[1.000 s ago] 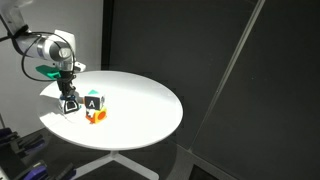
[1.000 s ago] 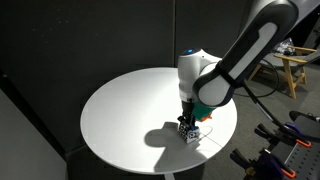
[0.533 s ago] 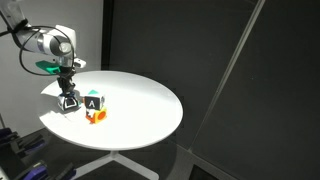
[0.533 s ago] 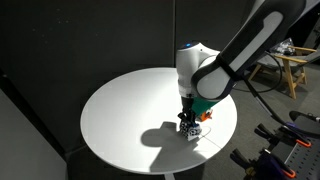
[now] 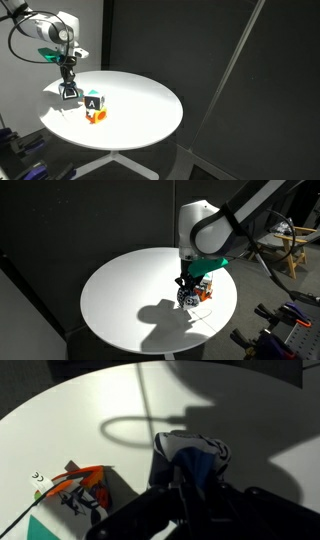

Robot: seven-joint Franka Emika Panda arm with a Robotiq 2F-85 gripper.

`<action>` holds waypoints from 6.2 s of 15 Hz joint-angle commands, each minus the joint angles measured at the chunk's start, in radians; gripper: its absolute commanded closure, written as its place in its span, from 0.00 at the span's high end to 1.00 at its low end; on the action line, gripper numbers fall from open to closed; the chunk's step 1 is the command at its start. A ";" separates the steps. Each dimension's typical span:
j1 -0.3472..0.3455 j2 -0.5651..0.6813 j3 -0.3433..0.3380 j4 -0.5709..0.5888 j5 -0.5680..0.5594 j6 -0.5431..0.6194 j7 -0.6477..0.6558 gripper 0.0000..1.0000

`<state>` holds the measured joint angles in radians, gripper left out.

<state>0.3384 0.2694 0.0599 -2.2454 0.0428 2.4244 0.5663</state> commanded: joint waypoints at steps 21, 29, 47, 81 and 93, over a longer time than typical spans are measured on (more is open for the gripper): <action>-0.152 -0.144 0.021 0.063 0.091 -0.116 0.226 0.12; -0.152 -0.150 0.023 0.059 0.096 -0.117 0.224 0.03; -0.212 -0.246 0.004 0.021 0.076 -0.192 0.288 0.04; -0.281 -0.200 -0.038 0.039 0.099 -0.187 0.251 0.04; -0.289 -0.167 -0.056 0.067 0.098 -0.195 0.255 0.04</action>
<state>0.0603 0.0869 0.0062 -2.2102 0.1318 2.2394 0.8272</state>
